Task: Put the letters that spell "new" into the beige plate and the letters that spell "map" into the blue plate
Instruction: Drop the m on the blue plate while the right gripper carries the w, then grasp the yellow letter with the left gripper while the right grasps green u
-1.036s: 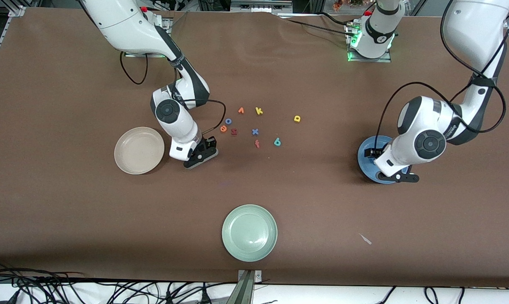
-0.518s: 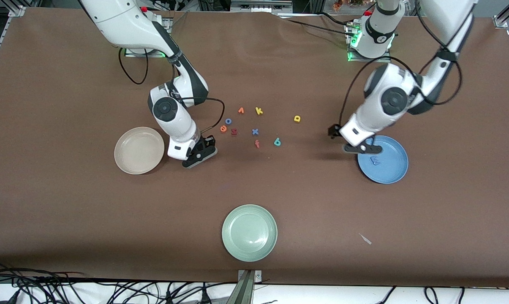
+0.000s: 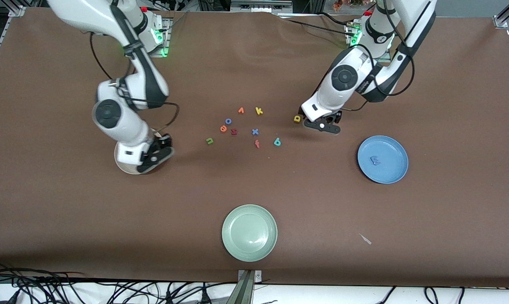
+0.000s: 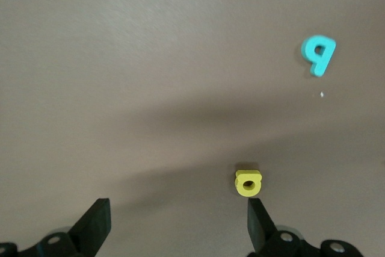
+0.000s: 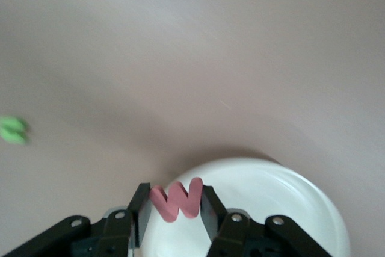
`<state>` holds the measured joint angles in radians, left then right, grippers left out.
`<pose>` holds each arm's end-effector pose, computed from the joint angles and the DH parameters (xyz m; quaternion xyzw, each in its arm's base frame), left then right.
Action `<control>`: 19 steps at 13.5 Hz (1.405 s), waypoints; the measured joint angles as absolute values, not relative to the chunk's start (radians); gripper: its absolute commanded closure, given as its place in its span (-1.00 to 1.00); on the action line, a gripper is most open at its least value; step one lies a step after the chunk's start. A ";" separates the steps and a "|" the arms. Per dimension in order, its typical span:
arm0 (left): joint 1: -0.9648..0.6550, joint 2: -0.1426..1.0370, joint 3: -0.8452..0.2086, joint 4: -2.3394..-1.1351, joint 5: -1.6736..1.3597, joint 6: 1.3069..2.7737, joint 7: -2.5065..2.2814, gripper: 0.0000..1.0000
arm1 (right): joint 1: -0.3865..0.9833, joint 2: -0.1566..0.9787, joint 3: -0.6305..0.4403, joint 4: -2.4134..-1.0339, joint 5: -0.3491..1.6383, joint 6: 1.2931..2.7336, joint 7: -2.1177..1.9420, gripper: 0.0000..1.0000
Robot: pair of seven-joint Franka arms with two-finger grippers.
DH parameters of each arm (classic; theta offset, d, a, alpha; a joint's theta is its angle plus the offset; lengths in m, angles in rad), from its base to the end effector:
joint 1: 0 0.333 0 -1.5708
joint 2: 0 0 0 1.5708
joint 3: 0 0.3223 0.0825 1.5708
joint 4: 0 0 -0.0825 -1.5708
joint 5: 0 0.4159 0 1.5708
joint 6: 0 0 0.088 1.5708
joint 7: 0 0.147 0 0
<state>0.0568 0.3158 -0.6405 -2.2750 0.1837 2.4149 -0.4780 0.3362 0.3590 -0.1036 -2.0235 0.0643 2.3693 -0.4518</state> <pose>0.4436 -0.3058 0.1761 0.9911 -0.1176 -0.0621 0.0061 0.6056 0.1458 0.2138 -0.9485 -0.3167 0.0048 0.0047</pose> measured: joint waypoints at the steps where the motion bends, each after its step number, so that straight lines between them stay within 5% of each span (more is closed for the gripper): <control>1: 0.044 0.336 -0.640 -2.274 0.210 2.423 -0.506 -0.93 | 0.320 0.343 -0.129 -2.058 0.064 2.373 -0.493 0.39; 6: -0.029 0.455 -0.640 -2.237 0.368 2.455 -0.697 -0.82 | 0.315 0.318 -0.164 -2.231 0.064 2.502 -0.524 -0.33; 10: -0.037 0.513 -0.638 -2.212 0.431 2.455 -0.766 -0.46 | 0.318 0.308 -0.137 -2.238 0.065 2.527 -0.468 -0.36; 14: -0.047 0.523 -0.639 -2.209 0.431 2.455 -0.794 0.15 | 0.329 0.302 0.030 -2.206 0.065 2.527 -0.160 -0.42; 19: -0.050 0.523 -0.638 -2.208 0.431 2.455 -0.805 0.60 | 0.361 0.387 0.177 -2.132 -0.022 2.560 0.198 -0.42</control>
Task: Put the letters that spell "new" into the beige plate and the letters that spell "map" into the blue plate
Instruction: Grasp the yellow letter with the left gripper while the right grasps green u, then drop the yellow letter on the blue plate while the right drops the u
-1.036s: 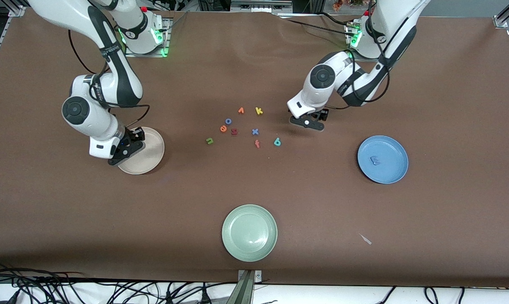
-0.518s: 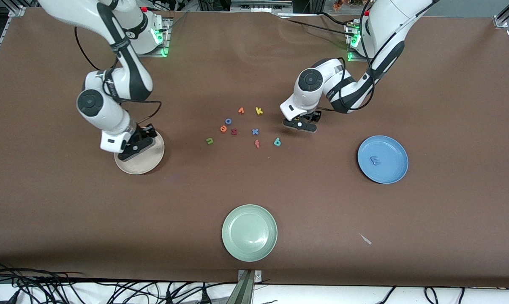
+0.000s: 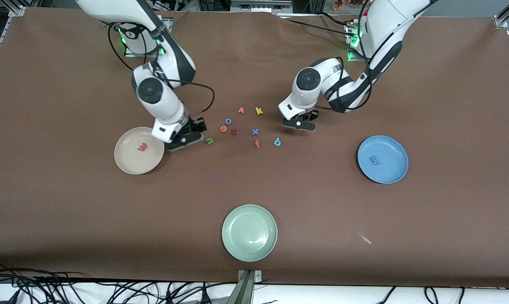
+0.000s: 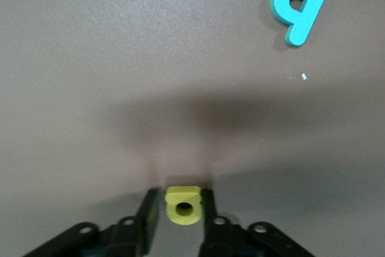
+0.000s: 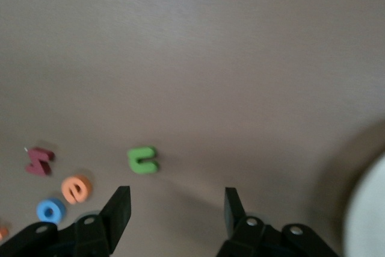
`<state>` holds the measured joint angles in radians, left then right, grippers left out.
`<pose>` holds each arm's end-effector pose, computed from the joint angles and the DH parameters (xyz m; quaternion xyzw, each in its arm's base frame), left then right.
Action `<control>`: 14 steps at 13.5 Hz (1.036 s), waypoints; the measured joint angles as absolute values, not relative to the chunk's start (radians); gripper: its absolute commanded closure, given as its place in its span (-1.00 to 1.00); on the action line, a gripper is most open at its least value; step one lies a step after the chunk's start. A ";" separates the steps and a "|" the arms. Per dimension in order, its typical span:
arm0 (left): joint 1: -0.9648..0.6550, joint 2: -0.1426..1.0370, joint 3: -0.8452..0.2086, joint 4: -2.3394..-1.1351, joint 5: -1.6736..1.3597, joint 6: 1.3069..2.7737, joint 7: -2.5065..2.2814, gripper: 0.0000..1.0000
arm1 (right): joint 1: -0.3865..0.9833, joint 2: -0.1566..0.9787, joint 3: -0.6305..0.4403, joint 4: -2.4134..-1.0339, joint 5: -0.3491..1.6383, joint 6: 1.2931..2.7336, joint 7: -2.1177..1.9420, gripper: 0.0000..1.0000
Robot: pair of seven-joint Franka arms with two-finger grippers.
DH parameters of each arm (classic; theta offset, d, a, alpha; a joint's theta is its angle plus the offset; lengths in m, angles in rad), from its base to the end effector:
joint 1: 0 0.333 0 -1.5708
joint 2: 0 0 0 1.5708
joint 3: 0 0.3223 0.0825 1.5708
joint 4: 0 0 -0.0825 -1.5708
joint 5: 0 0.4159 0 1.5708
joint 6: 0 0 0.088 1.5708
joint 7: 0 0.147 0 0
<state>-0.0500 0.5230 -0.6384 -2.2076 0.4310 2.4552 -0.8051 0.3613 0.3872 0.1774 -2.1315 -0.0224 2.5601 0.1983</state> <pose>0.4084 -0.3632 0.1130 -0.9928 0.0982 0.0661 0.0199 0.5159 0.3117 0.1711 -0.9846 -0.1712 -0.0127 0.0336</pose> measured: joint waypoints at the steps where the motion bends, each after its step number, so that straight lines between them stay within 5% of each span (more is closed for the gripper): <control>1: -0.050 0.523 -0.638 -2.206 0.431 2.455 -0.806 0.61 | 0.379 0.413 0.180 -2.124 -0.069 2.584 0.270 -0.42; 6: -0.050 0.535 -0.636 -2.189 0.431 2.453 -0.813 1.00 | 0.422 0.495 0.181 -2.118 -0.161 2.669 0.405 -0.36; 10: -0.035 0.542 -0.625 -2.152 0.431 2.425 -0.815 1.00 | 0.431 0.506 0.181 -2.118 -0.167 2.691 0.406 -0.19; 14: 0.002 0.542 -0.627 -1.995 0.413 2.214 -0.800 1.00 | 0.434 0.511 0.181 -2.118 -0.225 2.697 0.412 0.08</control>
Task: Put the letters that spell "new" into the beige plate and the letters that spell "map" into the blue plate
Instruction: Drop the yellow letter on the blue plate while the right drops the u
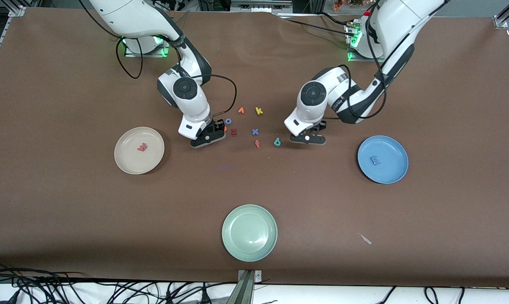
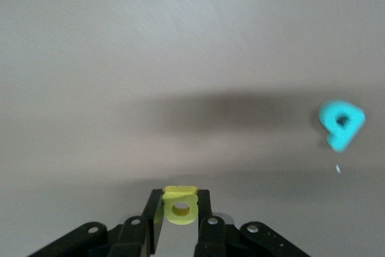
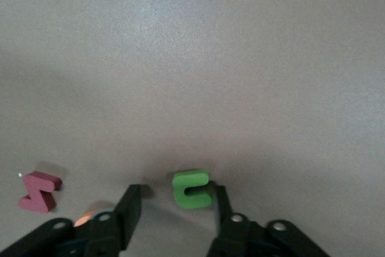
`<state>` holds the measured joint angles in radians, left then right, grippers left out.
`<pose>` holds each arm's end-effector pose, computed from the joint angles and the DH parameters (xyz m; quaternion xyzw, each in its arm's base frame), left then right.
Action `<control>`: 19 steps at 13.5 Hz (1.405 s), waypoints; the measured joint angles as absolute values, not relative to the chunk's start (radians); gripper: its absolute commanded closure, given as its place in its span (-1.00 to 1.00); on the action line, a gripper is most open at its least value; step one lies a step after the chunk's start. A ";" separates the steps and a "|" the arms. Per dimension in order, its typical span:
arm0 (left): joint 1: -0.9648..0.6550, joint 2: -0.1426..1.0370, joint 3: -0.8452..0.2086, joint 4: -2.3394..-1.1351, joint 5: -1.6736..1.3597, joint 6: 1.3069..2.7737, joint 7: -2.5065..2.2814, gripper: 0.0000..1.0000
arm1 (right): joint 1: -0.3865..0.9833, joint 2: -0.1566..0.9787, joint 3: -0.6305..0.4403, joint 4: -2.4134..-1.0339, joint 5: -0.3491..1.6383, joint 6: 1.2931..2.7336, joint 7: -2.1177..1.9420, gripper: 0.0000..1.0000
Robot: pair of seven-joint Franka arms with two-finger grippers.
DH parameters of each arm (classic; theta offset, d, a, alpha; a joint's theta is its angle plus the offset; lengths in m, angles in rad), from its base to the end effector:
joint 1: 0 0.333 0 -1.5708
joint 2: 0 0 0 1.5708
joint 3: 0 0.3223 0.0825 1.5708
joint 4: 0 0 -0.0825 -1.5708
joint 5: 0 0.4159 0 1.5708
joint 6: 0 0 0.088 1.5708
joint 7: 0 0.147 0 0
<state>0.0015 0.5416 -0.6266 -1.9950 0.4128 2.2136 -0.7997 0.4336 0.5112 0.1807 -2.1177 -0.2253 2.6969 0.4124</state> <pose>0.4959 -0.3391 0.1597 -0.9952 0.0353 0.0727 0.0560 0.4891 0.3560 0.1163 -0.9816 -0.1864 -0.0405 0.0127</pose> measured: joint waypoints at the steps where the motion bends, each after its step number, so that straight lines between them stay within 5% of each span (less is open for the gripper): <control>1: 0.022 0.542 -0.627 -1.955 0.396 2.163 -0.775 1.00 | 0.434 0.513 0.180 -2.118 -0.231 2.698 0.413 0.17; 5: 0.152 0.541 -0.626 -1.840 0.369 2.006 -0.594 1.00 | 0.434 0.514 0.178 -2.117 -0.242 2.699 0.413 0.61; 9: 0.337 0.542 -0.622 -1.814 0.369 1.953 -0.355 1.00 | 0.432 0.492 0.148 -2.100 -0.248 2.666 0.361 0.62; 13: 0.454 0.549 -0.599 -1.814 0.384 1.941 -0.219 0.94 | 0.398 0.383 0.043 -2.078 -0.246 2.483 0.081 0.60; 14: 0.462 0.555 -0.587 -1.815 0.394 1.940 -0.209 0.63 | 0.387 0.357 0.011 -2.082 -0.246 2.449 0.007 0.58; 15: 0.467 0.562 -0.579 -1.815 0.397 1.940 -0.207 -0.30 | 0.377 0.339 -0.021 -2.092 -0.246 2.431 -0.054 0.57; 16: 0.470 0.569 -0.574 -1.815 0.403 1.940 -0.206 -0.99 | 0.370 0.327 -0.051 -2.107 -0.246 2.426 -0.100 0.56; 18: 0.471 0.575 -0.573 -1.814 0.413 1.940 -0.206 -1.00 | 0.360 0.321 -0.100 -2.154 -0.246 2.453 -0.151 0.43; 19: 0.470 0.575 -0.576 -1.812 0.413 1.940 -0.206 -1.00 | 0.353 0.322 -0.110 -2.186 -0.246 2.495 -0.160 0.20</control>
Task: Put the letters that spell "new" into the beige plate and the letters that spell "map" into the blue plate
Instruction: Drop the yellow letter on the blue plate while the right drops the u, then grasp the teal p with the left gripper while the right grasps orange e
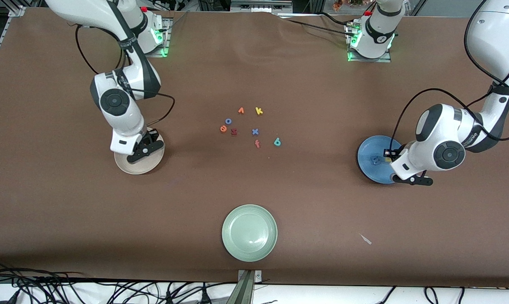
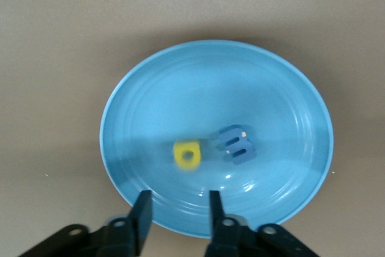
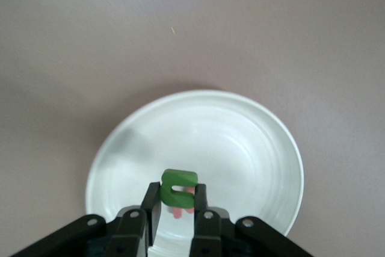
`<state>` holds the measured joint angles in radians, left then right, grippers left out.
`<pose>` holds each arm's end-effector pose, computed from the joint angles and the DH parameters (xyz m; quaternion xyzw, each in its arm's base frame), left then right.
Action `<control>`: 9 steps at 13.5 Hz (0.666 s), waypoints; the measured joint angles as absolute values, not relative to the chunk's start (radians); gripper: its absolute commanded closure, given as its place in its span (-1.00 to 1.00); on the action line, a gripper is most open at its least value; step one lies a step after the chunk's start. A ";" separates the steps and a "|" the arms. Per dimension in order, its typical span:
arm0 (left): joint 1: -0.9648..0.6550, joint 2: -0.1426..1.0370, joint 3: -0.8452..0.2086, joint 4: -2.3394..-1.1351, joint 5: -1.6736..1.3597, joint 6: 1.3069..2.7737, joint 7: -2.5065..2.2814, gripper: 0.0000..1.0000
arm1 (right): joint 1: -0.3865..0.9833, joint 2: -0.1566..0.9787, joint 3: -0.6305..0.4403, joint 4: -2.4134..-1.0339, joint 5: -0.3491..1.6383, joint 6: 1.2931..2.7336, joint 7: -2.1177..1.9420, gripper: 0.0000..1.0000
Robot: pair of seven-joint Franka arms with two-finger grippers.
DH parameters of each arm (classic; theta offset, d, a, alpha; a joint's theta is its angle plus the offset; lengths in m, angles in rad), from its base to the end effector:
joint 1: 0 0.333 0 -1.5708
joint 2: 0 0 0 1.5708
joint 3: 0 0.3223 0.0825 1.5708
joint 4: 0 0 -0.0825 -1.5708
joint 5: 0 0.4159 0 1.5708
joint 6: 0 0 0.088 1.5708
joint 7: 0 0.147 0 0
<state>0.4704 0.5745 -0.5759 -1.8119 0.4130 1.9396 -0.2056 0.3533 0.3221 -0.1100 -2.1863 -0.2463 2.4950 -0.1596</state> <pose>0.6240 -0.0181 0.1892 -0.9853 0.0466 0.1573 0.0472 0.5642 0.1333 0.1796 0.9504 0.2973 -0.0034 0.0909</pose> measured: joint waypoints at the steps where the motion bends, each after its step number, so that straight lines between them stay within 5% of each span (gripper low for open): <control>1: 0.468 0.574 -0.580 -1.808 0.413 1.940 -0.207 -1.00 | 0.350 0.323 -0.114 -2.217 -0.246 2.536 -0.161 -0.07; 3: 0.464 0.573 -0.598 -1.801 0.410 1.940 -0.223 -1.00 | 0.350 0.324 -0.113 -2.246 -0.246 2.571 -0.158 -0.21; 9: 0.306 0.582 -0.643 -1.801 0.312 2.072 -0.473 -1.00 | 0.353 0.316 0.008 -2.229 -0.245 2.556 0.093 -0.22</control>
<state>0.3064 0.5819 -0.6434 -1.8014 0.3122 2.0724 -0.4728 0.3533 0.3165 0.0077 -2.2285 -0.2448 2.5557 0.0928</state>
